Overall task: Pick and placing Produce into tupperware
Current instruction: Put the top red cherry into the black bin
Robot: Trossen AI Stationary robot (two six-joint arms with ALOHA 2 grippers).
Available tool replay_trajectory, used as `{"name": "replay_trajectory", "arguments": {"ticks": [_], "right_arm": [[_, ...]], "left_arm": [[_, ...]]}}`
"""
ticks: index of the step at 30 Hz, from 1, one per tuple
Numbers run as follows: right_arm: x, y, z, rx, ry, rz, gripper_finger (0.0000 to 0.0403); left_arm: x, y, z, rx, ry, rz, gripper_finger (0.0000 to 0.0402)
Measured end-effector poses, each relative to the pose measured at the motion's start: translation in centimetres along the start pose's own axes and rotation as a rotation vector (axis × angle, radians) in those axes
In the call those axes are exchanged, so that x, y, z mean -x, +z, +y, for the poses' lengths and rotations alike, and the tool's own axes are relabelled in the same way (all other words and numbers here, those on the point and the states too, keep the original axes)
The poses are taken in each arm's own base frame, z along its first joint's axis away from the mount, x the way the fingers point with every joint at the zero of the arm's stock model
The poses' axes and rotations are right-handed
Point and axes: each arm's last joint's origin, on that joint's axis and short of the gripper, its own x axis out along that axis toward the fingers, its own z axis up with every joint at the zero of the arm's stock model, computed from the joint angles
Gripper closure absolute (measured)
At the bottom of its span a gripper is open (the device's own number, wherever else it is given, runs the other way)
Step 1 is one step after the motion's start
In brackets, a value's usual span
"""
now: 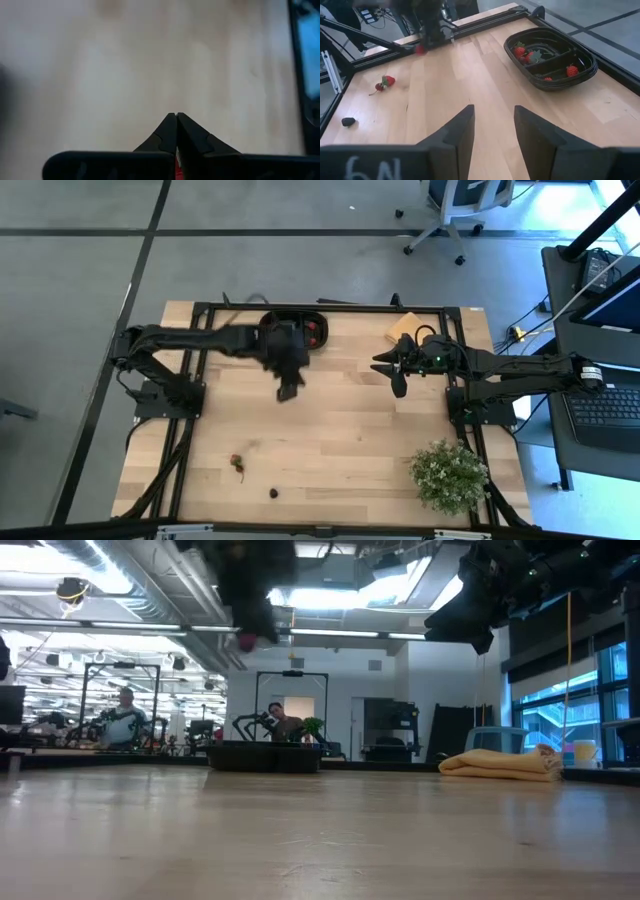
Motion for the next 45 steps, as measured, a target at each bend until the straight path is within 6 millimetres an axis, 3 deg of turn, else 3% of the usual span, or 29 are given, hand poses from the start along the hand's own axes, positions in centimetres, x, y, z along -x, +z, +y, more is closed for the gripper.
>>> {"name": "replay_trajectory", "arguments": {"ticks": [4, 8, 16, 21, 26, 36, 45], "right_arm": [[0.0, -0.1, 0.0, 0.002, -0.003, 0.015, 0.0262], [0.0, -0.5, -0.1, 0.003, -0.01, 0.048, 0.0262], [0.1, -1.0, -0.2, 0.01, -0.023, 0.103, 0.0262], [0.0, -1.0, -0.2, 0.05, -0.021, 0.102, 0.0262], [0.0, -1.0, -0.2, 0.055, -0.026, 0.1, 0.0262], [0.1, -0.9, -0.3, 0.056, -0.04, 0.096, 0.0262], [0.0, -0.8, -0.4, 0.06, -0.103, 0.075, 0.0262]], "left_arm": [[3.1, 2.9, 1.9, -0.05, 0.167, -0.137, 0.0401], [5.9, 4.4, 4.9, -0.071, 0.356, -0.225, 0.0401], [9.1, 4.1, 12.7, 0.094, 0.444, -0.403, 0.0401], [8.5, 2.9, 15.4, 0.127, 0.452, -0.511, 0.0401], [6.2, 0.7, 16.9, 0.17, 0.458, -0.555, 0.0401], [2.3, -4.4, 18.6, 0.274, 0.539, -0.587, 0.0401], [-0.1, -8.2, 18.6, 0.337, 0.579, -0.496, 0.0402]]}}
